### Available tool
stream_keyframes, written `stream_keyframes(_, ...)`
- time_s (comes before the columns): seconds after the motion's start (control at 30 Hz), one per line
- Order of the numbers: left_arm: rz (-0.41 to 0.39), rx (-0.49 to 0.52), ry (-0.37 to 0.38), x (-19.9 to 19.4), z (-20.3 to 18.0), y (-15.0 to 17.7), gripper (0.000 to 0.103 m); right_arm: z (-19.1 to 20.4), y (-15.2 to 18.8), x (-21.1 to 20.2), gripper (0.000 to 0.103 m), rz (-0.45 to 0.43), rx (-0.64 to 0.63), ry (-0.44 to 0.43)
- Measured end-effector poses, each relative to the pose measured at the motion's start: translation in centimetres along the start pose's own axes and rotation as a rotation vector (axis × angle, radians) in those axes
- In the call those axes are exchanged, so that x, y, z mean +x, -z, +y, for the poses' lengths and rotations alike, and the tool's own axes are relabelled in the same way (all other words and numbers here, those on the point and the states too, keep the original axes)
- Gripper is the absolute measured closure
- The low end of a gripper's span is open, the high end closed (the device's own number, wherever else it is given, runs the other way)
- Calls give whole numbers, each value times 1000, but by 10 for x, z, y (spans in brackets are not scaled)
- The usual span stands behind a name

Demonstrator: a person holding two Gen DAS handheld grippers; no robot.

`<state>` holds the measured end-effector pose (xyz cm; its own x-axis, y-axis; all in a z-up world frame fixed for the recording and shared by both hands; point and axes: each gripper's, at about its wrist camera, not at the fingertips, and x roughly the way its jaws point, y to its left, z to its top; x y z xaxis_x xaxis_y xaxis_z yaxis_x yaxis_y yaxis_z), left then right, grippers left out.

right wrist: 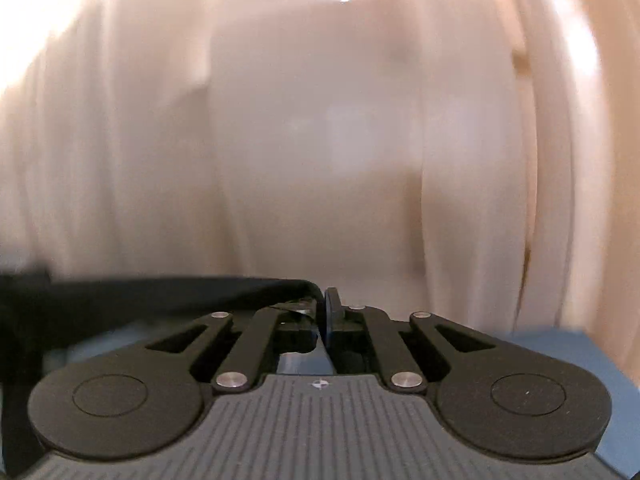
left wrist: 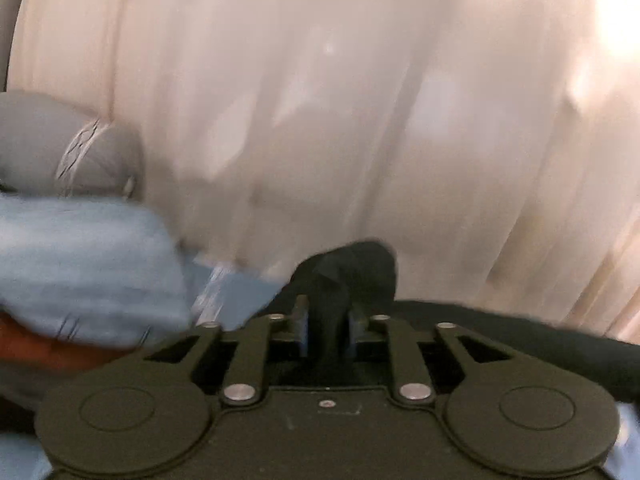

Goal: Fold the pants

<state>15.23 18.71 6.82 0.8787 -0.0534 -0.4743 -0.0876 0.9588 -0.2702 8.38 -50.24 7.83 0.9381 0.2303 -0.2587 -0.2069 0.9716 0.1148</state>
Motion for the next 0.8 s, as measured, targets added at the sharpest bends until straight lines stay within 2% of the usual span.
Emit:
stream_keyframes(0.03, 53, 20, -15, 4, 2, 12, 0, 1, 22, -5, 84, 79, -33, -6)
stream_keyframes(0.1, 183, 60, -43, 14, 10, 47, 0, 3, 69, -11, 75, 245, -73, 2)
stream_keyframes(0.17, 295, 82, -69, 22, 18, 77, 0, 0, 117, -16, 57, 433, -78, 10)
stream_keyframes(0.2, 320, 83, -68, 22, 21, 84, 0, -2, 132, -16, 51, 502, -66, 8)
stream_keyframes(0.23, 328, 82, -69, 20, 23, 86, 0, -4, 141, -18, 41, 547, -51, 7)
stream_keyframes(0.3, 298, 74, -76, 16, 24, 75, 0, -4, 137, -25, 23, 513, -38, 21)
stream_keyframes(0.37, 228, 72, -81, 11, 18, 55, 0, -6, 115, -27, 3, 440, -19, 42)
stream_keyframes(0.4, 192, 78, -75, 9, 13, 43, 0, -6, 102, -26, 0, 391, -4, 47)
stream_keyframes(0.5, 131, 123, -74, 13, -4, 17, 0, 4, 74, -10, 0, 303, 13, 34)
stream_keyframes(0.57, 120, 161, -103, 26, -18, 2, 0, 7, 60, 4, 0, 290, 20, 25)
stream_keyframes(0.7, 194, 210, -143, 70, -37, -5, 0, -3, 46, 44, 0, 303, 85, 54)
stream_keyframes(0.8, 281, 249, -180, 105, -43, 2, 0, -17, 45, 73, 0, 333, 178, 120)
